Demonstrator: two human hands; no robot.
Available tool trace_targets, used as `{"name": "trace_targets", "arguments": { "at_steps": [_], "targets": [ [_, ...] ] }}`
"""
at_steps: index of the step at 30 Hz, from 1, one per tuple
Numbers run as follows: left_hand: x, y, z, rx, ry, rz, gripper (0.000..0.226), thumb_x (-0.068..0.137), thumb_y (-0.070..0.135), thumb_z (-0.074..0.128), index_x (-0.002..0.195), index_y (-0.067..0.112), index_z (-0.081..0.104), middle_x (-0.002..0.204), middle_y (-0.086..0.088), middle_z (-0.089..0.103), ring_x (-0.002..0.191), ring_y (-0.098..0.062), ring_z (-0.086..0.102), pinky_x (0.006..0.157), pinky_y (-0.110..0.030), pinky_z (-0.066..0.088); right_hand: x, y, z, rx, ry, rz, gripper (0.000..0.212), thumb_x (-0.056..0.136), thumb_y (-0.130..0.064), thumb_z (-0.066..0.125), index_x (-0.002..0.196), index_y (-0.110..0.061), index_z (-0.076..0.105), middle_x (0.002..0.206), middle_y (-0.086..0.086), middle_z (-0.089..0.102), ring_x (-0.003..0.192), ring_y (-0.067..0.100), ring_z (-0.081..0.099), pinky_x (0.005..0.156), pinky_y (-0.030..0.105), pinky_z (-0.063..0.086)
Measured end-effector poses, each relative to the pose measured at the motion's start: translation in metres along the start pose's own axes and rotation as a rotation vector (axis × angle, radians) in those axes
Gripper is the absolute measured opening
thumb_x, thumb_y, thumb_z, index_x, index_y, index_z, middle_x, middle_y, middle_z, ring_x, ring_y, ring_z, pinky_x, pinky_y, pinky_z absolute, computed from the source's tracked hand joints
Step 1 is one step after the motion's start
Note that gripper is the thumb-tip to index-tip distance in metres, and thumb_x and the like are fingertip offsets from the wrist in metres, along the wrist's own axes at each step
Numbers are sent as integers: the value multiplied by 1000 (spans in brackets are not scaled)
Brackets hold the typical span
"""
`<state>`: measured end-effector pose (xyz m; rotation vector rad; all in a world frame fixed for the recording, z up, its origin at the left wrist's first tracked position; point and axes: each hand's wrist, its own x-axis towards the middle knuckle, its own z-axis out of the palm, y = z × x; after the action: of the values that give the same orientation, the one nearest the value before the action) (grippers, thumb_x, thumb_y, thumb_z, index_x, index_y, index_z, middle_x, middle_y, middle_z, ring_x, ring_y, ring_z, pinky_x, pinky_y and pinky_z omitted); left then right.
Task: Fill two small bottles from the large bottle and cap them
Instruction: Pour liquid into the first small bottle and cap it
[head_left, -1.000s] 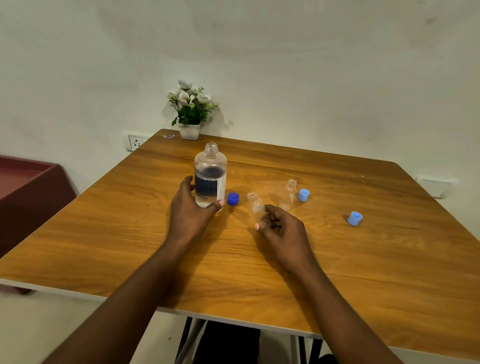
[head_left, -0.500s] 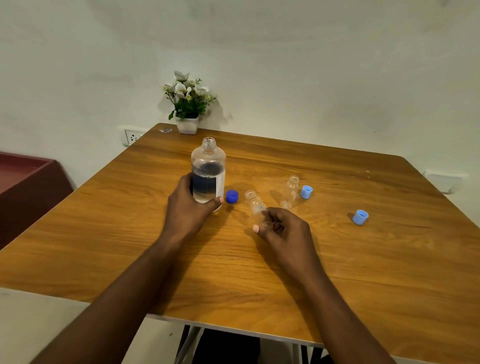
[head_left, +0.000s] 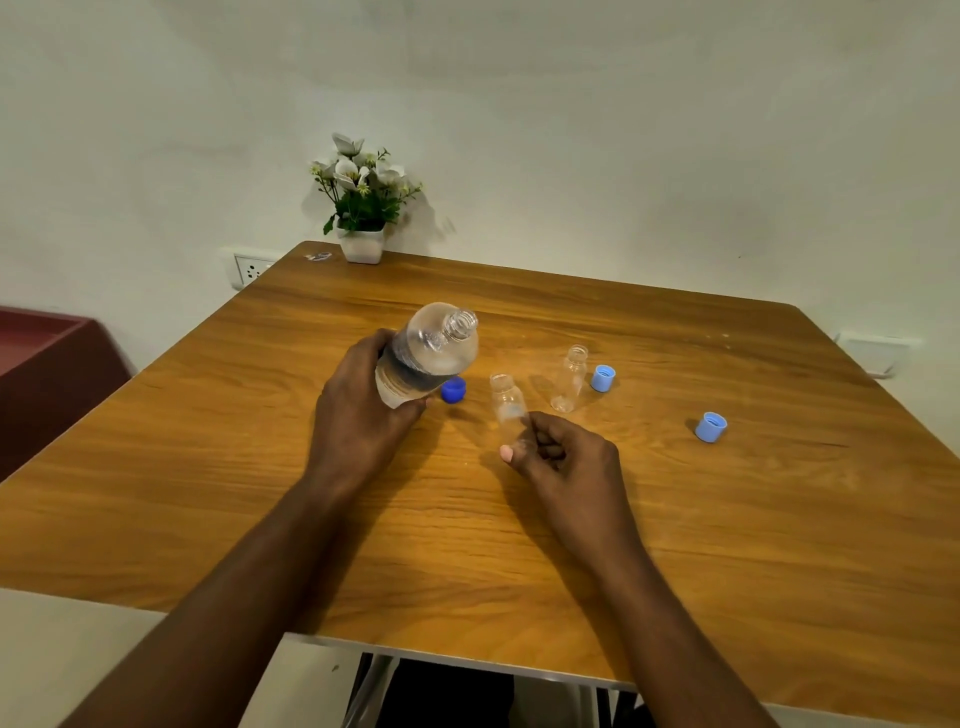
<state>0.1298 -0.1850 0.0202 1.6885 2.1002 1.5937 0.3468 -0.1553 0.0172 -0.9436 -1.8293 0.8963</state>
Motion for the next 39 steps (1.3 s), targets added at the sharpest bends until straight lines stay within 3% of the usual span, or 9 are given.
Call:
{"name": "trace_targets", "arguments": {
  "at_steps": [6, 13, 18, 21, 31, 39],
  "targets": [
    [0, 0, -2, 25, 20, 37, 72, 69, 31, 84, 130, 22, 47, 125, 4, 57, 107, -4, 51, 82, -19, 42, -1, -2, 0, 0, 7, -32, 21, 82, -27, 70, 87, -47, 67, 78, -10, 69, 72, 5, 64, 70, 28, 52],
    [0, -2, -7, 84, 57, 67, 67, 72, 15, 80, 131, 14, 49, 125, -3, 58, 110, -18, 56, 84, -30, 47, -1, 0, 0, -10, -18, -17, 20, 82, -30, 67, 101, -27, 71, 77, -12, 66, 76, 8, 63, 72, 35, 53],
    [-3, 5, -10, 133, 64, 125, 61, 75, 9, 77, 130, 6, 50, 123, -11, 59, 108, -26, 58, 80, -38, 51, -2, -1, 0, -5, -23, -22, 20, 85, -26, 69, 104, -29, 70, 78, -13, 66, 76, 7, 63, 72, 33, 53],
    [-4, 9, -10, 169, 52, 151, 58, 76, 1, 75, 128, 4, 51, 123, -13, 59, 109, -29, 58, 80, -43, 52, -3, 0, -1, -19, -39, -9, 27, 87, -24, 69, 113, -20, 69, 84, -11, 67, 82, 9, 64, 75, 33, 54],
    [-3, 9, -10, 207, 47, 198, 60, 73, -5, 74, 127, 2, 51, 123, -15, 58, 112, -30, 56, 86, -43, 51, -3, -1, -2, -21, -43, -11, 31, 88, -21, 68, 119, -16, 68, 91, -6, 70, 87, 8, 65, 77, 28, 53],
    [-3, 6, -11, 255, 66, 223, 62, 71, -7, 73, 128, 2, 49, 126, -16, 57, 120, -32, 53, 92, -46, 50, -4, -3, -2, -46, -56, -24, 29, 87, -25, 66, 114, -18, 69, 87, -5, 70, 83, 11, 65, 76, 39, 53]
  ]
}}
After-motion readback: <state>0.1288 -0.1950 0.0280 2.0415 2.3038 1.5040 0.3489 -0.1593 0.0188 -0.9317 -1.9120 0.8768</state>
